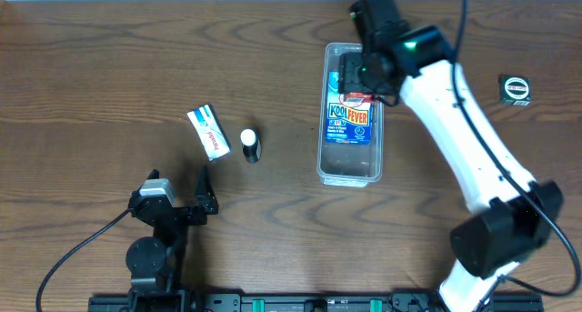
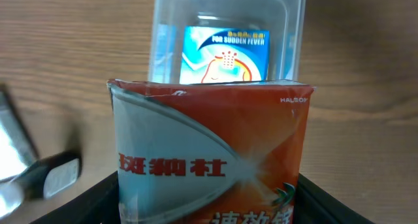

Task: Pack container
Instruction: 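Lower the red box into the container and open the right gripper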

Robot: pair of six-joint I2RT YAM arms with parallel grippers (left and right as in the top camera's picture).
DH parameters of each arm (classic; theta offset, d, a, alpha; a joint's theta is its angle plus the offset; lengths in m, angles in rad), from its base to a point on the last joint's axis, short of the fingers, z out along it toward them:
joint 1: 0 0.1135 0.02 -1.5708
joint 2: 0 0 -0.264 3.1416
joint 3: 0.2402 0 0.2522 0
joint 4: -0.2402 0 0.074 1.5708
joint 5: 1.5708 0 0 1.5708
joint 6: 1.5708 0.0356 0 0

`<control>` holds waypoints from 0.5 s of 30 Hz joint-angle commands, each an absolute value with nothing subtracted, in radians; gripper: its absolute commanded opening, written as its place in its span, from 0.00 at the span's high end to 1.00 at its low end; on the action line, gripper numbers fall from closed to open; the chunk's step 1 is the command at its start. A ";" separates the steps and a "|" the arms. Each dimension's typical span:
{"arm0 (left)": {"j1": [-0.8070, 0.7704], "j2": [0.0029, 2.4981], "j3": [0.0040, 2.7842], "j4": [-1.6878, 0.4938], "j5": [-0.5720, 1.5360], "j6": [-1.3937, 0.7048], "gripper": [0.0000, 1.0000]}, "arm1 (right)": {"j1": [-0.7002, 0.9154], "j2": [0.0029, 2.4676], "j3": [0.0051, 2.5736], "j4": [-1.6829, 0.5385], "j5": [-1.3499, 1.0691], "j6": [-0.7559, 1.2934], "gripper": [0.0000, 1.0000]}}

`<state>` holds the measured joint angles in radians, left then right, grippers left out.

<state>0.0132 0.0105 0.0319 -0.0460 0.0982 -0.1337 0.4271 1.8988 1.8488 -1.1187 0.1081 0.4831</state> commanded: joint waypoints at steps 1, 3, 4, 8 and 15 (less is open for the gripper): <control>0.019 0.007 0.006 -0.062 0.105 -0.128 0.02 | 0.448 1.949 1.850 -1.114 0.214 0.602 0.31; 0.019 0.007 0.006 -0.062 0.105 -0.128 0.02 | 0.451 1.980 1.850 -1.114 0.221 0.618 0.31; 0.019 0.007 0.006 -0.062 0.105 -0.128 0.02 | 0.452 1.996 1.850 -1.113 0.221 0.626 0.30; 0.019 0.007 0.006 -0.062 0.105 -0.128 0.02 | 0.452 2.056 1.850 -1.093 0.221 0.634 0.30; 0.019 0.007 0.006 -0.062 0.105 -0.128 0.02 | 0.452 2.142 1.850 -1.080 0.202 0.627 0.28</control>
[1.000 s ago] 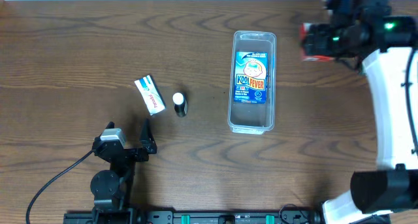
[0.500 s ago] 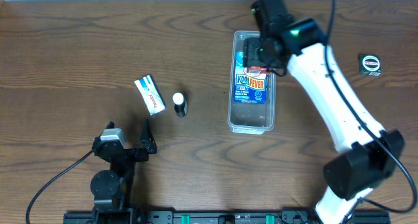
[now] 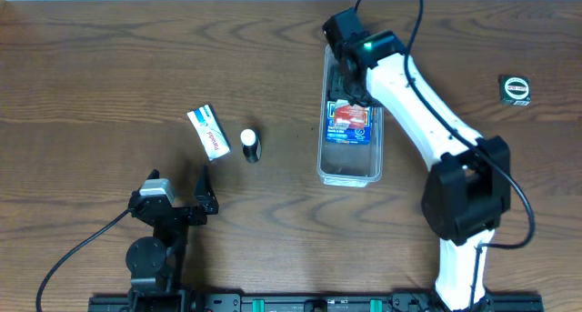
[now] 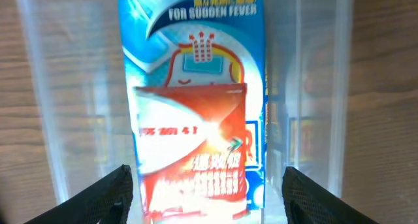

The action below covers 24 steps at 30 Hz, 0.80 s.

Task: Pack container
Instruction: 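Lower the red box into the container and open the right gripper, then move the right gripper to the dark green box and grasp it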

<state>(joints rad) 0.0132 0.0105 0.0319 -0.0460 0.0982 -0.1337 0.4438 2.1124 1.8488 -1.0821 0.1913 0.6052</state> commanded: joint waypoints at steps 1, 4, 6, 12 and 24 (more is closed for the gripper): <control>0.019 0.007 0.006 -0.062 0.105 -0.128 0.02 | 0.452 2.147 1.850 -1.079 0.202 0.627 0.28; 0.019 0.007 0.006 -0.062 0.105 -0.128 0.02 | 0.451 2.161 1.850 -1.068 0.203 0.603 0.28; 0.019 0.007 0.006 -0.062 0.105 -0.128 0.02 | 0.450 2.162 1.850 -1.061 0.207 0.585 0.27; 0.019 0.007 0.006 -0.062 0.105 -0.128 0.02 | 0.424 2.114 1.865 -1.041 0.205 0.512 0.25; 0.019 0.007 0.006 -0.062 0.105 -0.128 0.02 | 0.134 1.824 1.947 -1.090 0.142 0.006 0.11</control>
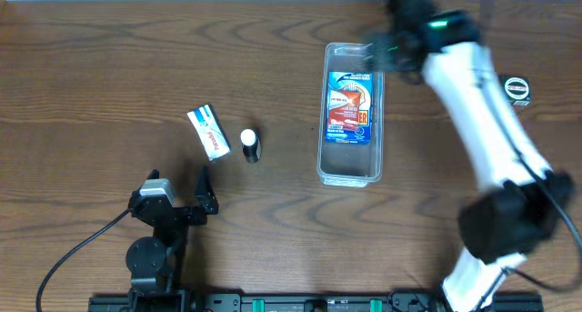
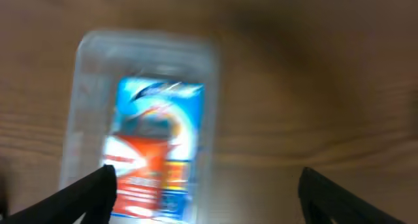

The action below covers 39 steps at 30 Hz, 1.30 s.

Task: Pack container
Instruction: 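Move the right gripper to the dark green box and grasp it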

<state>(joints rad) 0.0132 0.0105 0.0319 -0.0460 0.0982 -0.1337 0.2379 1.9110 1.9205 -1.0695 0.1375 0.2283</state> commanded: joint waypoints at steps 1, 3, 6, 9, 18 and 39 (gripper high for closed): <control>0.019 0.007 0.006 -0.062 0.105 -0.128 0.02 | 0.089 1.814 1.947 -1.102 0.142 -0.043 0.10; 0.019 0.007 0.006 -0.062 0.105 -0.128 0.02 | 0.002 1.808 1.947 -1.124 0.142 -0.105 0.08; 0.019 0.007 0.006 -0.062 0.105 -0.128 0.02 | -0.116 1.828 1.937 -1.137 0.116 -0.171 0.07; 0.019 0.007 0.006 -0.062 0.105 -0.128 0.02 | -0.205 1.870 1.927 -1.133 0.000 -0.292 0.05; 0.019 0.007 0.006 -0.062 0.105 -0.128 0.02 | -0.369 2.074 1.927 -1.034 -0.060 -0.331 0.01; 0.019 0.007 0.006 -0.062 0.105 -0.128 0.02 | -0.451 2.359 1.927 -0.834 -0.098 -0.337 0.01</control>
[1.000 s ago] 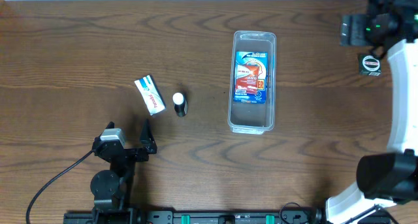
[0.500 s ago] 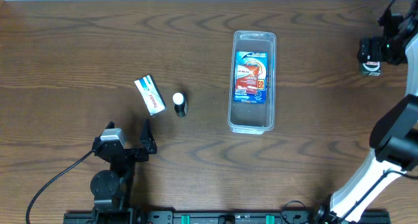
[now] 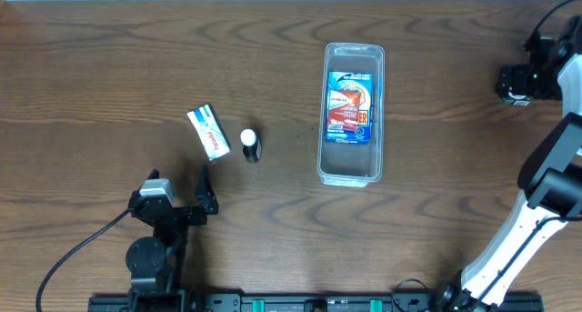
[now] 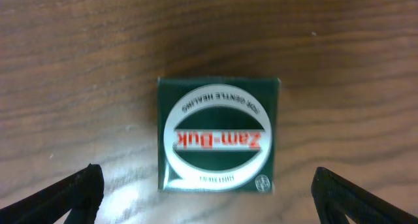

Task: Pack container
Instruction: 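Move the right gripper to the dark green box and grasp it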

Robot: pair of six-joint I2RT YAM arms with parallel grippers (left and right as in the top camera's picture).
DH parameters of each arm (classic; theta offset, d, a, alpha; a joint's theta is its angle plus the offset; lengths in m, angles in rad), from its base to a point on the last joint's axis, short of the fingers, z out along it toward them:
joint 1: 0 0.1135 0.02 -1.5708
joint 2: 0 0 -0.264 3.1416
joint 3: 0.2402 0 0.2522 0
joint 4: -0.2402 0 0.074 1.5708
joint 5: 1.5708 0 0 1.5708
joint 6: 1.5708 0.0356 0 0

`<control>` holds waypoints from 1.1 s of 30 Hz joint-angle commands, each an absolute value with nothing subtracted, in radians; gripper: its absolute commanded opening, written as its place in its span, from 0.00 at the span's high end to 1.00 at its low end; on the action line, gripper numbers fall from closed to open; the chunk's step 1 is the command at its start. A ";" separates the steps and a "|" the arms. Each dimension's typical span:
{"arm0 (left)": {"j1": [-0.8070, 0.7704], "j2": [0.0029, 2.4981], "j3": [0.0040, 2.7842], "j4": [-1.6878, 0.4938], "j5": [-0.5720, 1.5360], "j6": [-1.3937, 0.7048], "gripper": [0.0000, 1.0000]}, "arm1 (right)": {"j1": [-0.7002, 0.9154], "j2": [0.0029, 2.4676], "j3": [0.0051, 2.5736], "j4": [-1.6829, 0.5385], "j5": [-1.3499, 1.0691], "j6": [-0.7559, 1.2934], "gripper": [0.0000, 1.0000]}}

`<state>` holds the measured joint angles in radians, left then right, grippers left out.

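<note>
A clear plastic container [image 3: 350,162] stands right of the table's middle. A blue fever-patch pack [image 3: 350,130] lies in it, with a red packet [image 3: 346,103] on top. In the right wrist view a small green Zam-Buk box [image 4: 217,134] lies flat on the wood. My right gripper [image 4: 206,185] hangs over it, open, with one fingertip [image 4: 78,191] on each side of the box and neither touching it. In the overhead view that gripper [image 3: 518,80] is at the far right edge and covers the box. My left gripper [image 3: 178,192] rests open at the front left.
A white sachet box [image 3: 209,132] and a small dark bottle with a white cap [image 3: 250,145] lie left of the container. The table's right edge is just beyond the right arm [image 3: 555,166].
My right gripper was over the wood beside the container's far right end. It is now at the far right of the table above the green box, still open and holding nothing. The left arm has not moved.
My right gripper held the red packet over the container's far end. Then the packet lay on the blue pack inside, with the jaws open above it. The arm was then to the right of the container, and it now hangs over the Zam-Buk box.
</note>
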<state>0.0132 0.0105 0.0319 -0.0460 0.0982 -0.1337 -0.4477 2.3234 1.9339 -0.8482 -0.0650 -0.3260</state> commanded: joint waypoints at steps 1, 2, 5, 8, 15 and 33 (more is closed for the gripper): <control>0.019 0.007 0.006 -0.062 0.105 -0.128 0.02 | -0.451 2.365 1.927 -0.825 -0.102 -0.337 0.01; 0.019 0.007 0.006 -0.062 0.105 -0.128 0.02 | -0.451 2.370 1.927 -0.814 -0.102 -0.337 0.01; 0.019 0.007 0.006 -0.062 0.105 -0.128 0.02 | -0.451 2.381 1.927 -0.782 -0.103 -0.337 0.01; 0.019 0.007 0.006 -0.062 0.105 -0.128 0.02 | -0.451 2.388 1.927 -0.758 -0.106 -0.337 0.01; 0.019 0.007 0.006 -0.062 0.105 -0.128 0.02 | -0.451 2.408 1.927 -0.742 -0.109 -0.337 0.01; 0.019 0.007 0.006 -0.062 0.105 -0.128 0.02 | -0.451 2.432 1.927 -0.744 -0.109 -0.337 0.35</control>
<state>0.0132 0.0105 0.0319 -0.0460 0.0982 -0.1337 -0.4477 2.4096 1.9335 -0.7395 -0.1135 -0.3325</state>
